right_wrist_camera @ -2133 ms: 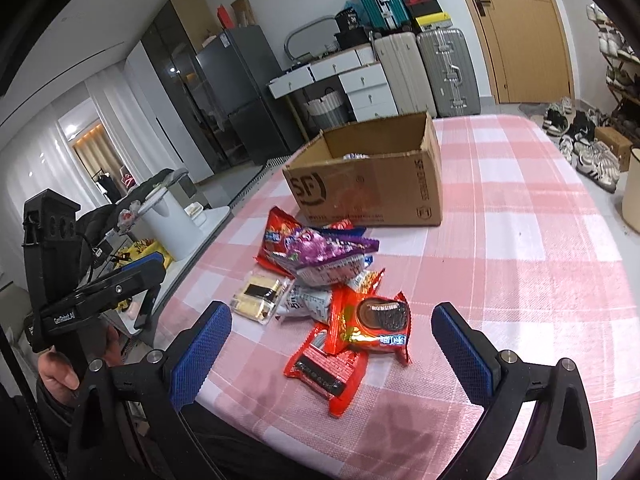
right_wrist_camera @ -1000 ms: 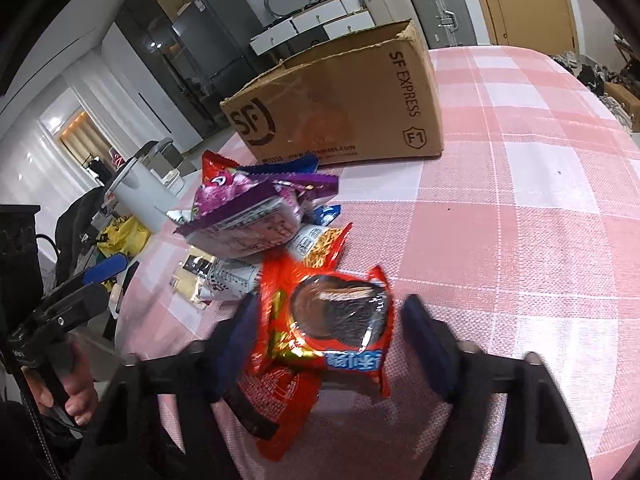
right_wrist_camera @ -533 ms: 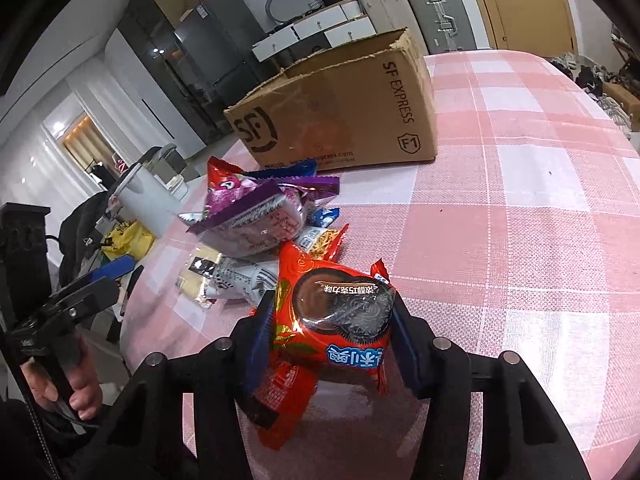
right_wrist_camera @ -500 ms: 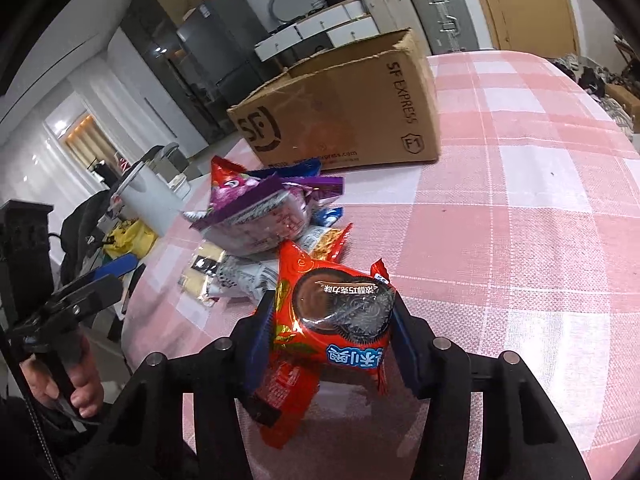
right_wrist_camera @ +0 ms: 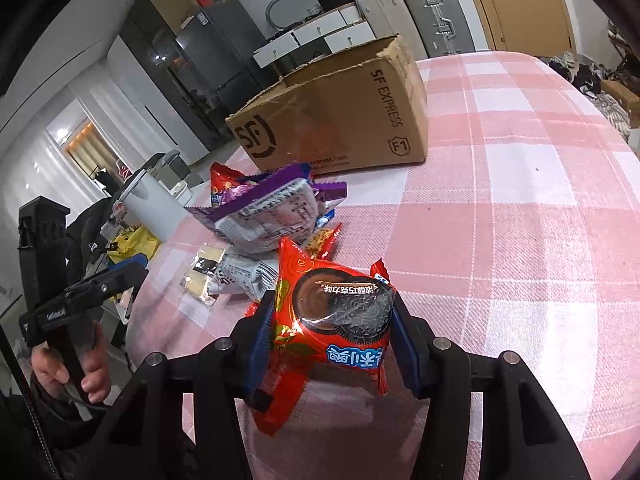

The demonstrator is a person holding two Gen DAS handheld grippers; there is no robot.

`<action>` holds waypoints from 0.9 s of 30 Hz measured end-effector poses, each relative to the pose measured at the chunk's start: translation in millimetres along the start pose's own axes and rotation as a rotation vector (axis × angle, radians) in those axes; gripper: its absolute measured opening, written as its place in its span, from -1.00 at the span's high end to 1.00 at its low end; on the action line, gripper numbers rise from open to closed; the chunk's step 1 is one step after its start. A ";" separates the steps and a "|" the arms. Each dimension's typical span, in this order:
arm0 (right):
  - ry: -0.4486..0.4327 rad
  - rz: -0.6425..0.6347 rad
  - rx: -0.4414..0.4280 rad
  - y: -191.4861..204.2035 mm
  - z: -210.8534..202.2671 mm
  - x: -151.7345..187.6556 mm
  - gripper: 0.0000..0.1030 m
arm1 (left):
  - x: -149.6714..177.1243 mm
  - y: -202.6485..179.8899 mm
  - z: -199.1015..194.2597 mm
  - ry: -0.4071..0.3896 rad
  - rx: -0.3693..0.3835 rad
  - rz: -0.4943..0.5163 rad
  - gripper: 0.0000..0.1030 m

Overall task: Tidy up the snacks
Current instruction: 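Hold the Oreo packet in the right tool while the left tool grasps the cracker sandwich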

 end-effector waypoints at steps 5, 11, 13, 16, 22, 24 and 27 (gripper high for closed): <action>-0.017 0.010 0.004 -4.0 -8.8 1.6 -0.03 | -9.3 3.2 8.2 0.006 -0.018 0.029 -0.98; -0.035 0.012 0.010 -6.1 -17.5 1.0 -0.03 | -8.3 2.9 28.5 0.054 -0.023 0.036 -0.97; -0.039 0.013 0.008 -6.7 -20.0 0.9 -0.03 | -6.4 1.2 35.5 0.068 -0.018 0.042 -0.97; -0.047 0.014 0.009 -6.8 -23.1 0.6 -0.03 | -6.2 0.7 44.0 0.076 -0.032 0.038 -0.97; -0.060 0.017 0.009 -6.5 -28.6 0.5 -0.03 | -7.5 9.7 64.1 0.105 -0.070 -0.017 -0.97; -0.063 0.019 0.007 -6.9 -30.0 0.6 -0.03 | -7.8 11.8 70.8 0.115 -0.080 -0.027 -0.96; -0.066 0.022 0.005 -7.5 -31.3 1.9 -0.04 | -7.0 12.3 76.3 0.123 -0.079 -0.029 -0.96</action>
Point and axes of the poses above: each gripper's, at about its wrist camera, not at the fingertips, and z roughly the way its jaws point, y to its left, x to its underside, the point moved 4 cm from there along z, roughly the way its jaws point, and after that the axes turned 8 degrees about -z, right-handed, at the moved point
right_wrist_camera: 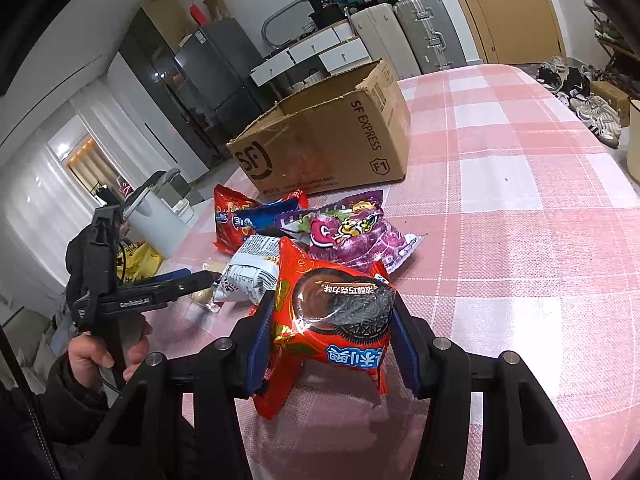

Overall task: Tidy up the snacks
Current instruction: 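Hold the Oreo packet in the right tool while the left tool grasps the cracker sandwich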

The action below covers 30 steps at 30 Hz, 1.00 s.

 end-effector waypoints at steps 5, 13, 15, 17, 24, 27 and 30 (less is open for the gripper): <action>-0.005 0.004 -0.004 -1.6 -1.9 0.7 -0.04 | 1.3 -2.8 9.0 0.010 -0.006 0.011 -0.88; -0.012 0.019 -0.002 -5.1 -5.0 2.5 -0.04 | 1.4 -5.6 16.5 -0.010 -0.059 0.036 -0.80; -0.012 0.022 -0.003 -5.6 -5.4 3.0 -0.04 | 3.2 -5.7 14.1 -0.014 -0.064 0.038 -0.75; -0.011 0.022 -0.003 -5.5 -5.5 3.1 -0.04 | 3.3 -5.9 12.5 -0.020 -0.058 0.041 -0.53; -0.014 0.023 -0.002 -3.8 -6.3 2.8 -0.04 | 6.4 -10.0 6.6 -0.020 -0.028 0.072 -0.13; -0.016 0.020 -0.002 -4.0 -6.3 2.4 -0.04 | 8.4 -9.5 3.9 -0.019 -0.011 0.067 -0.12; -0.018 0.018 0.000 -2.7 -7.2 1.1 -0.04 | 10.5 -9.6 1.6 -0.016 -0.005 0.066 -0.12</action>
Point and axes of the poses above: each gripper's, at about its wrist camera, not at the fingertips, and z roughly the way its jaws point, y to its left, x to its underside, the point moved 4 cm from there along z, roughly the way its jaws point, and after that the axes turned 8 degrees about -z, right-handed, at the moved point
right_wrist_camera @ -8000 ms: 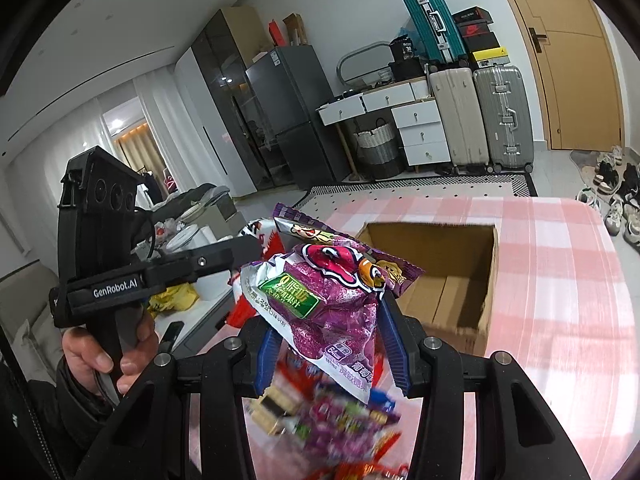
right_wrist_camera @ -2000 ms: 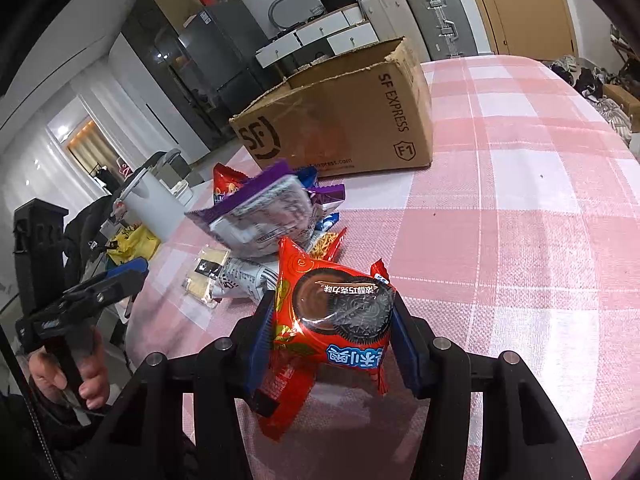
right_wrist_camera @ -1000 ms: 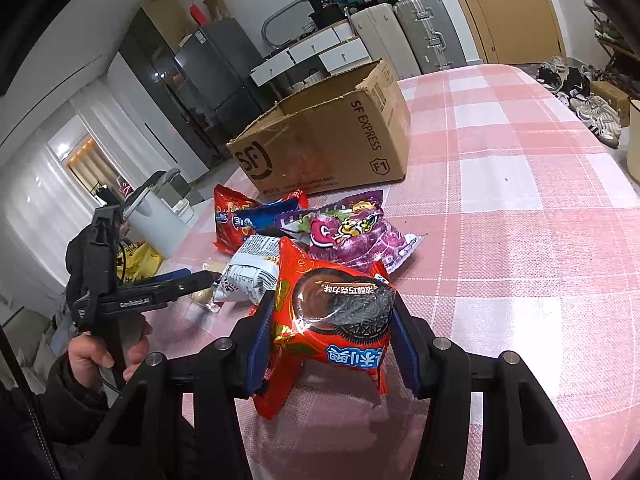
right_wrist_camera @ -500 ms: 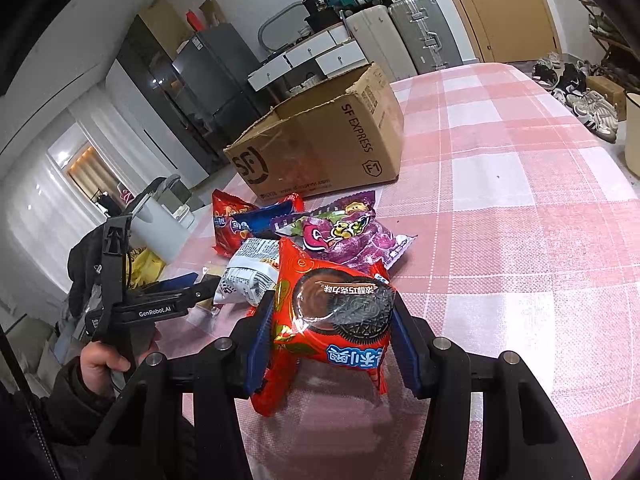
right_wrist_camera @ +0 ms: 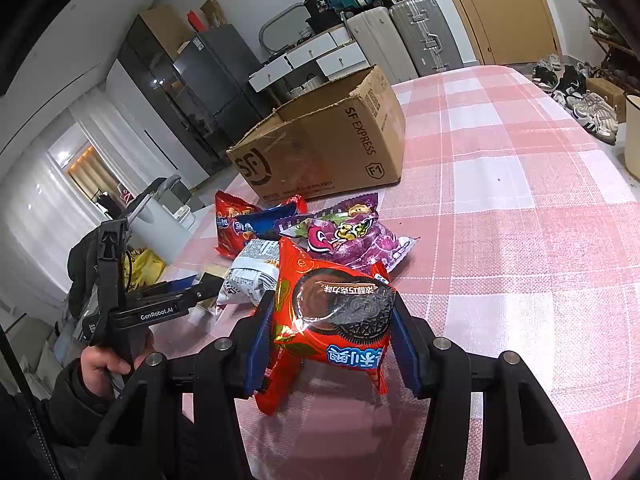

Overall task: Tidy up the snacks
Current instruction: 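Hold the Oreo packet in the right tool while the left tool grasps the cracker sandwich, then carry the Oreo packet and cracker sandwich over the cardboard box with both tools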

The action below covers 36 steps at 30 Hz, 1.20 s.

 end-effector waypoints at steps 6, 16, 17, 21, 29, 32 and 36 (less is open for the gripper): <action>-0.005 -0.011 0.002 4.5 -2.6 -2.6 -0.04 | 2.1 1.2 -4.4 -0.002 0.006 -0.005 -0.12; -0.016 -0.032 -0.002 14.1 -6.4 -9.3 -0.04 | 0.9 5.1 -25.2 -0.034 0.035 -0.012 -0.12; -0.016 -0.034 -0.003 15.1 -6.8 -9.7 -0.04 | 0.5 5.3 -27.1 -0.036 0.038 -0.013 -0.12; -0.024 -0.043 -0.004 19.5 -10.1 -12.5 -0.04 | -1.3 4.5 -37.2 -0.051 0.046 -0.008 -0.12; -0.044 -0.055 -0.002 23.9 -15.1 -19.7 -0.04 | -11.2 -9.7 -66.8 -0.098 0.092 0.026 -0.12; -0.085 -0.050 -0.004 25.5 -22.5 -25.8 -0.04 | -14.8 -18.2 -81.1 -0.121 0.126 0.026 -0.12; -0.116 -0.073 -0.004 33.8 -30.8 -35.6 -0.04 | -22.2 -29.2 -97.4 -0.151 0.153 0.046 -0.13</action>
Point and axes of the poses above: each gripper's, at about its wrist camera, not at the fingertips, and z roughly the way its jaws point, y to its left, x to its underside, the point moved 4 cm from there along z, roughly the way its jaws point, and after that the axes turned 8 degrees about -z, right-handed, at the moved point
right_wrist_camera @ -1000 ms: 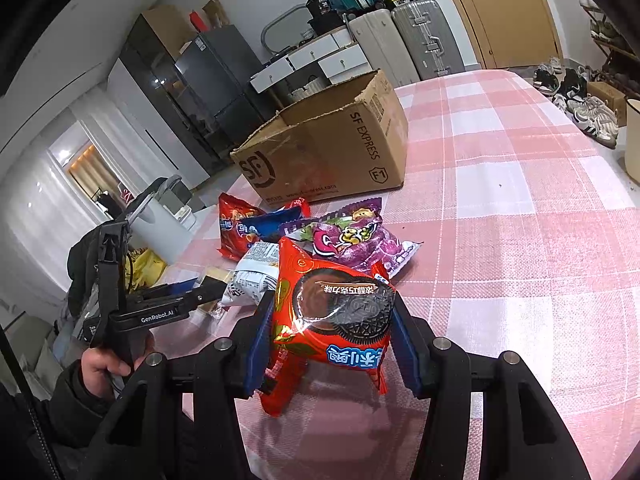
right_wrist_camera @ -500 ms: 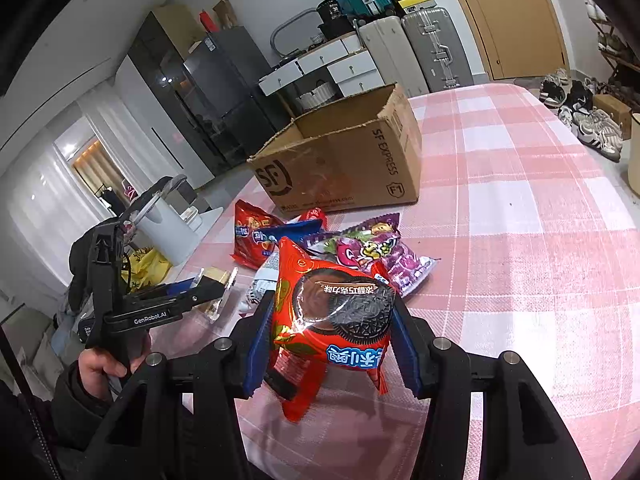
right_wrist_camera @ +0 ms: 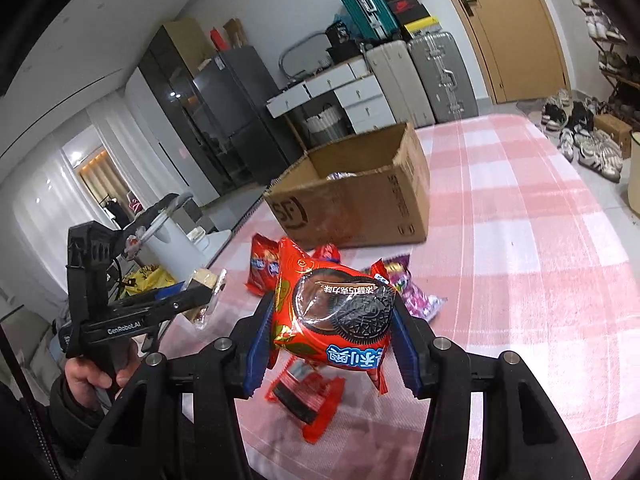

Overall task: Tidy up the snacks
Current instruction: 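Carry the Oreo packet and cracker sandwich over the cardboard box with both tools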

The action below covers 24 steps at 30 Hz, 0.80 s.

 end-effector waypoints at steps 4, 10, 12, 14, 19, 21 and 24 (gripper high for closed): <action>-0.013 -0.025 -0.012 8.3 -2.2 -11.8 -0.04 | -13.7 -14.2 -12.7 -0.041 0.028 0.019 -0.13; -0.030 -0.068 -0.019 18.4 -0.9 -34.5 -0.04 | -36.6 -38.7 -23.8 -0.069 0.064 0.060 -0.13; -0.033 -0.081 -0.020 20.6 0.4 -42.4 -0.04 | -44.8 -46.2 -30.0 -0.079 0.085 0.067 -0.13; -0.033 -0.093 -0.020 22.3 2.6 -50.5 -0.04 | -51.7 -52.4 -34.3 -0.088 0.101 0.072 -0.13; -0.049 -0.122 -0.027 26.5 7.3 -75.0 -0.04 | -73.4 -63.2 -40.4 -0.107 0.122 0.073 -0.13; -0.051 -0.128 -0.031 27.2 10.8 -83.6 -0.04 | -83.3 -65.0 -39.1 -0.116 0.125 0.068 -0.13; -0.047 -0.149 -0.038 29.2 19.1 -96.9 -0.04 | -97.3 -66.5 -37.8 -0.126 0.131 0.064 -0.13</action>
Point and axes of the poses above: each gripper's, at about its wrist camera, not at the fingertips, and z roughly the way its jaws point, y to its left, x to its underside, the point moved 4 cm from there along z, roughly the way its jaws point, and after that the axes turned 8 degrees about -z, right-handed, at the moved point
